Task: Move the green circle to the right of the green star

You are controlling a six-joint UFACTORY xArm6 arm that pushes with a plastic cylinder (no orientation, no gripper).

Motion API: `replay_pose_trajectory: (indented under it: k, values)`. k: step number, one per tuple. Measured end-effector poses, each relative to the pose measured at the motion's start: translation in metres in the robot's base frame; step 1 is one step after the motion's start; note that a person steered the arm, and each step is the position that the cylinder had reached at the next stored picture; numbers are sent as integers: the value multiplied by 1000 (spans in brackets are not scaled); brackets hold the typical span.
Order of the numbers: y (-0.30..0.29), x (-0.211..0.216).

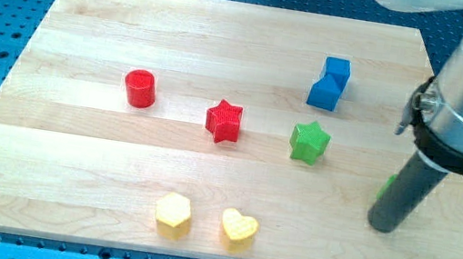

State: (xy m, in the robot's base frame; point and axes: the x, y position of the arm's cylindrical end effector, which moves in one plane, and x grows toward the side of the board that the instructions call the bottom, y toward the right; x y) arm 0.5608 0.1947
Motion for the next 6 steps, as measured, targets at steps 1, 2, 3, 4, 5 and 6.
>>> replay_pose_trajectory:
  k: [1, 2, 3, 4, 5, 6]
  values:
    - [11, 9]
    - [19, 11]
    - [14, -26]
    - [14, -31]
    - [48, -22]
    - [122, -73]
